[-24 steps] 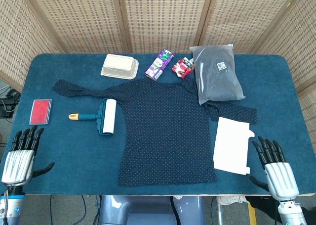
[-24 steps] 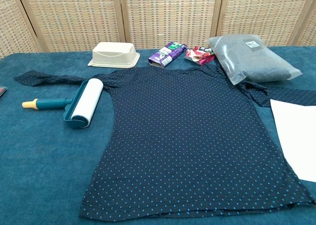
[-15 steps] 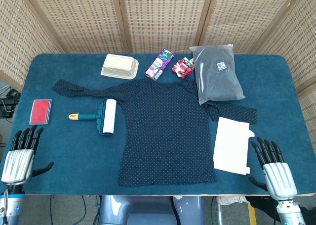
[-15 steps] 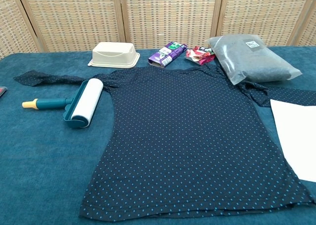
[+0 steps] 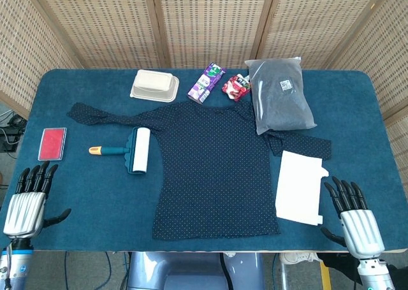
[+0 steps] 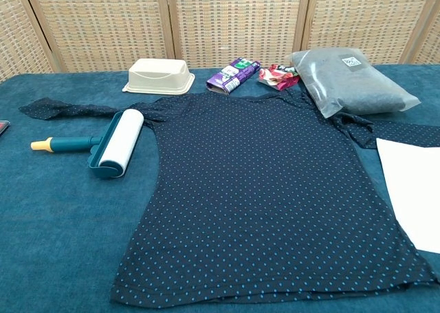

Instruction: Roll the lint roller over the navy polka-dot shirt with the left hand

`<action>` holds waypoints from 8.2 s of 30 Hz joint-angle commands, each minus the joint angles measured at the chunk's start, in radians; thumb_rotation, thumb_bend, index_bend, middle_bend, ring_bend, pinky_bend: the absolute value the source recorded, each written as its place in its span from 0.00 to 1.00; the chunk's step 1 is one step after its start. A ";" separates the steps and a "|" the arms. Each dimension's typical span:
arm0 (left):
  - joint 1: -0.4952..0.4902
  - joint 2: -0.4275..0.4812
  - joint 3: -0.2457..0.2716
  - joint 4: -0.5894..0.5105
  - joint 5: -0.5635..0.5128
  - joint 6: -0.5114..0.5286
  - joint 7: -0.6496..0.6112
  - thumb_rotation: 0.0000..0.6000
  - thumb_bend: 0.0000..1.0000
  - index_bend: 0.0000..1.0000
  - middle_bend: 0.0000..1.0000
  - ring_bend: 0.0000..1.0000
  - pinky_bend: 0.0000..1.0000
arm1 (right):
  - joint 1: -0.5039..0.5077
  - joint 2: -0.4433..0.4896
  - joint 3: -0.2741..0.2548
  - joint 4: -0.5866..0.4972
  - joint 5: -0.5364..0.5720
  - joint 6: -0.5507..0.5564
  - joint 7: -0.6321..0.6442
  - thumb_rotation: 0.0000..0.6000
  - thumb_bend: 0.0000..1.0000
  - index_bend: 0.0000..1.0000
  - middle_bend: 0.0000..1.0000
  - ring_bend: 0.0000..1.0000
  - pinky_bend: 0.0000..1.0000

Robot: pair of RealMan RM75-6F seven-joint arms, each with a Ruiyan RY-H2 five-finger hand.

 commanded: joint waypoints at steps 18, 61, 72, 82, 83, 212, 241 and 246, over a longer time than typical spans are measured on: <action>-0.139 0.016 -0.148 0.018 -0.161 -0.142 0.005 1.00 0.20 0.01 0.31 0.35 0.44 | -0.001 0.006 0.014 0.003 0.022 0.004 0.022 1.00 0.10 0.00 0.00 0.00 0.00; -0.657 -0.262 -0.167 0.640 -0.638 -0.711 0.124 1.00 0.31 0.45 0.79 0.64 0.61 | 0.018 -0.032 0.066 0.100 0.149 -0.047 0.036 1.00 0.10 0.00 0.00 0.00 0.00; -0.703 -0.320 -0.143 0.736 -0.677 -0.754 0.130 1.00 0.32 0.44 0.79 0.64 0.61 | 0.022 -0.039 0.065 0.112 0.157 -0.057 0.034 1.00 0.10 0.00 0.00 0.00 0.00; -0.724 -0.370 -0.120 0.804 -0.691 -0.783 0.124 1.00 0.32 0.43 0.79 0.64 0.61 | 0.025 -0.045 0.065 0.121 0.166 -0.066 0.031 1.00 0.10 0.00 0.00 0.00 0.00; -0.726 -0.373 -0.118 0.809 -0.691 -0.785 0.124 1.00 0.32 0.44 0.79 0.64 0.61 | 0.025 -0.045 0.065 0.122 0.166 -0.067 0.031 1.00 0.10 0.00 0.00 0.00 0.00; -1.295 -0.483 0.041 0.564 -1.450 -0.483 1.100 1.00 1.00 0.91 0.79 0.64 0.61 | 0.041 -0.013 0.064 0.129 0.187 -0.109 0.167 1.00 0.10 0.00 0.00 0.00 0.00; -1.301 -0.526 -0.049 0.557 -1.409 -0.489 1.083 1.00 1.00 0.91 0.79 0.64 0.61 | 0.041 -0.001 0.060 0.117 0.178 -0.106 0.189 1.00 0.10 0.00 0.00 0.00 0.00; -1.367 -0.610 -0.104 0.621 -1.441 -0.493 1.136 1.00 1.00 0.91 0.79 0.64 0.61 | 0.042 -0.001 0.065 0.123 0.188 -0.111 0.196 1.00 0.10 0.00 0.00 0.00 0.00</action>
